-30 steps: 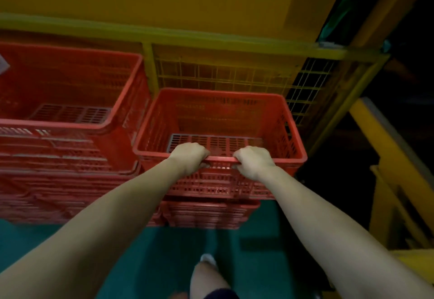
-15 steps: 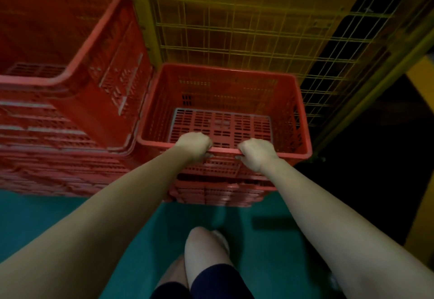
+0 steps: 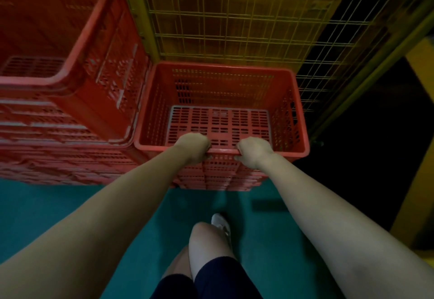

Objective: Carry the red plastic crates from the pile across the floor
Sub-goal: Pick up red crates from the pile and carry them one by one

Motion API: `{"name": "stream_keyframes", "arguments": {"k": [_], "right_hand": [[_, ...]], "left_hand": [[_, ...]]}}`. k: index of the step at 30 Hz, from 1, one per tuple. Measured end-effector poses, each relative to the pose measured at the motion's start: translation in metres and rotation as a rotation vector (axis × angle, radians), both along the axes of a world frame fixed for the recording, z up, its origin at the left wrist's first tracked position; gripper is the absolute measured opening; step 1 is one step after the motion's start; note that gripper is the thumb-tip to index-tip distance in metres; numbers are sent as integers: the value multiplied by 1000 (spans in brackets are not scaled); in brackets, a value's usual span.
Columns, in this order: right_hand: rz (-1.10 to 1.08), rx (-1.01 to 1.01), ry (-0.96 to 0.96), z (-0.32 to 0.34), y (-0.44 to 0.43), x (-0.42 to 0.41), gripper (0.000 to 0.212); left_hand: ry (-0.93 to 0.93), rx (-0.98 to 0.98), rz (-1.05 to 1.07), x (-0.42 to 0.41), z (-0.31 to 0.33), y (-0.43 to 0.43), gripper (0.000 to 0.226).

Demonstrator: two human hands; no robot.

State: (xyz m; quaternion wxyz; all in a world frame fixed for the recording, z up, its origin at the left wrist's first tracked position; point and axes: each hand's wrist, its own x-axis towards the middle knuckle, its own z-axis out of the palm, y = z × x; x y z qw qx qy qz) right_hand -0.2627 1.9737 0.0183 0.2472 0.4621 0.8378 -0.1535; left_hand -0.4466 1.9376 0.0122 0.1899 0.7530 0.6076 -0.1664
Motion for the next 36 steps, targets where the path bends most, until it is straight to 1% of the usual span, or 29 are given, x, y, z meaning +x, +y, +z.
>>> {"name": "stream_keyframes", "arguments": {"k": [5,8,10,13,16,19,24,27,32,34,36], "right_hand": [[-20,13,10,-4,-1,2,28],[-41,-9,37,1,-4,5,31],[-75,-12,95,13,-10,7,39],[-155,-13,232,46,-25,13,58],[-249,-7,368,92,-40,15,63],[-323,41,512,141,-57,11,58],[-347,139,748,214,-82,-2,47],[-335,178,841,251,-92,-12,44],[-244,126,942,306,-101,-31,49],[-186,90,965,322,-103,-39,52],[-124,54,987,335,-108,-48,57]], "left_hand": [[4,12,26,-1,-4,-2,23],[8,-5,38,2,4,-6,23],[-3,-6,51,2,17,-10,28],[-27,-15,101,1,51,-23,40],[-95,1,223,0,96,-42,43],[-216,116,342,-3,141,-65,42],[-369,305,453,-14,208,-94,40],[-430,430,513,-23,242,-108,47],[-577,574,664,-39,294,-136,61],[-633,623,722,-44,311,-151,59],[-675,689,790,-48,325,-168,52]]}}
